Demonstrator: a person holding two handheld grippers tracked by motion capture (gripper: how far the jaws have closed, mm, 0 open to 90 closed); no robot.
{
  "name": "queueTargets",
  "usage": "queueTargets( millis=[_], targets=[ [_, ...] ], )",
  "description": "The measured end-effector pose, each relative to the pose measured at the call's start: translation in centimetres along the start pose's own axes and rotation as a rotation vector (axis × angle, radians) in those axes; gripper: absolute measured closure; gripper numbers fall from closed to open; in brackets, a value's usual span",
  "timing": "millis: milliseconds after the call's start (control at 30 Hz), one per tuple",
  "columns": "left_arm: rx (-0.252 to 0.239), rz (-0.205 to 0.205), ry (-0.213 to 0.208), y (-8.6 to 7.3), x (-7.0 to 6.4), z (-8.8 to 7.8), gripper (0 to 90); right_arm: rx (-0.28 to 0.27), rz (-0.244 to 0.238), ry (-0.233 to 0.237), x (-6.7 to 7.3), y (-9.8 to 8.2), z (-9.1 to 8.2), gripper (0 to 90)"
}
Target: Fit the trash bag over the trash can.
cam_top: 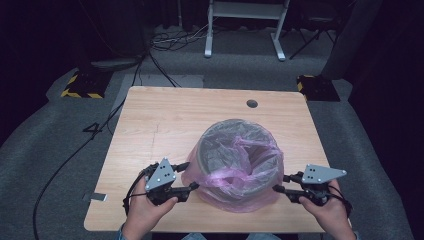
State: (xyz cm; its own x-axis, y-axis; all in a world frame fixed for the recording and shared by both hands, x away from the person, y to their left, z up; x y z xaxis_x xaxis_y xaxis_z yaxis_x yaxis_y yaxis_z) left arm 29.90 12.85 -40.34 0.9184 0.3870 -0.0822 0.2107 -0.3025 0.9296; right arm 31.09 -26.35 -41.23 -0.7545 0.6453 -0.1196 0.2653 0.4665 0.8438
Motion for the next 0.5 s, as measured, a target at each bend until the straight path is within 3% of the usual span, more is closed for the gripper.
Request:
queueTargets(
  millis=[67, 167, 267, 367, 500],
  targets=[
    [-0.025, -0.007, -0.005, 0.7, 0.3, -0.2, 51.7, -0.013, 0.026, -0.010, -0.6, 0.7, -0.3, 87.3],
    [-0.046, -0.020, -0.029, 1.3, 0.8, -0.5, 67.1, -0.034, 0.045, -0.027, -1.4, 1.5, -0.6, 89.9],
    [-0.037, -0.017, -0.014, 1.5, 1.2, -0.5, 85.5, -0.028, 0.035, -0.048, -1.9, 2.1, -0.6, 90.0],
    [-0.029, -0.046, 0.007, 1.0, 1.7, -0.7, 89.9, -0.002, 0.027, -0.059, -2.5, 2.0, -0.1, 90.0],
    [-0.023, -0.130, 0.020, -0.5, 3.2, -0.8, 90.0, 0.044, 0.049, -0.048, -3.2, 1.0, 1.4, 90.0]
  ],
)
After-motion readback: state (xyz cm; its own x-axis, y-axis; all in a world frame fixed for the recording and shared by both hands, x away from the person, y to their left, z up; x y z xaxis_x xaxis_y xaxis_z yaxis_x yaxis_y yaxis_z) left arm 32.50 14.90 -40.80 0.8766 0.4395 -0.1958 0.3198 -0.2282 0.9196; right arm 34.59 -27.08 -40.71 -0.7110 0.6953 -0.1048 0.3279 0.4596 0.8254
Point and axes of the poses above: each handheld gripper's, and its own axes: z roughly forward along the jaws, y roughly out of its top, x roughly to its left, the point moved 2 cm from there along z, roughly forward along the jaws, and after that the axes turned 13 degrees about -y, right-handed, at the moved point
